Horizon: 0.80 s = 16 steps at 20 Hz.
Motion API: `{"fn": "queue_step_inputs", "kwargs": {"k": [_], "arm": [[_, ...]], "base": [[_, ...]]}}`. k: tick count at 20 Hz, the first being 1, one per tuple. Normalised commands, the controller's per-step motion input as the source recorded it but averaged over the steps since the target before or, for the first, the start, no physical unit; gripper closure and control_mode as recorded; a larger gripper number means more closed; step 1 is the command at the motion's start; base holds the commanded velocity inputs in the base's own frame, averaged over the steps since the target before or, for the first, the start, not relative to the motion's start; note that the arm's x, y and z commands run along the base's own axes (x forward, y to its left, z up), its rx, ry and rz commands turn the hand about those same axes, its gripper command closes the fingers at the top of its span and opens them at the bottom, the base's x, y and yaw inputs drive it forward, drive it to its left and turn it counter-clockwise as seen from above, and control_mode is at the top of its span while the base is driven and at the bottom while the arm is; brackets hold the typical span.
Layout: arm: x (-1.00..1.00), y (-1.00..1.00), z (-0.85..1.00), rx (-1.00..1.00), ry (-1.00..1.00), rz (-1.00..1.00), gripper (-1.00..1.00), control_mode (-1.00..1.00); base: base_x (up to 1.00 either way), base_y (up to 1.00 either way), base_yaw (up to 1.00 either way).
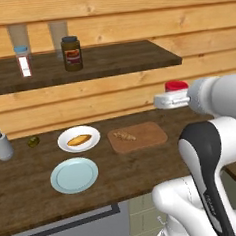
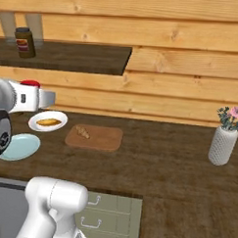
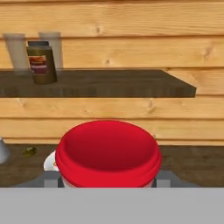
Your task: From the different types of pastries on the counter, select a croissant and place it on the cutting board. Then retrieve a jar of jam from the cabinet and place it alongside the croissant on the cutting board.
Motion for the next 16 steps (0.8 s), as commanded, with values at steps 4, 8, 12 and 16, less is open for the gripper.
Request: {"fn": "queue_step_inputs", "kwargs": {"k": [4,8,12,16], "arm": [[-0.02,-0.06,-0.59,-0.03,0.19,0.00,1.00,-1.00],[-0.01,-0.01,-0.83,-0.06,0.22,0.00,1.00,-1.00],[0.13,-0.10,-0.76,-0.04,0.19,0.01,1.00,-1.00],[0.44,-0.34,-0.61,0.00,0.16,0.02,1.00,-1.00]], "base": [[0.00,0.00,0.00],[0.00,0.00,0.00],[0.00,0.00,0.00],[0.00,0.00,0.00]]}}
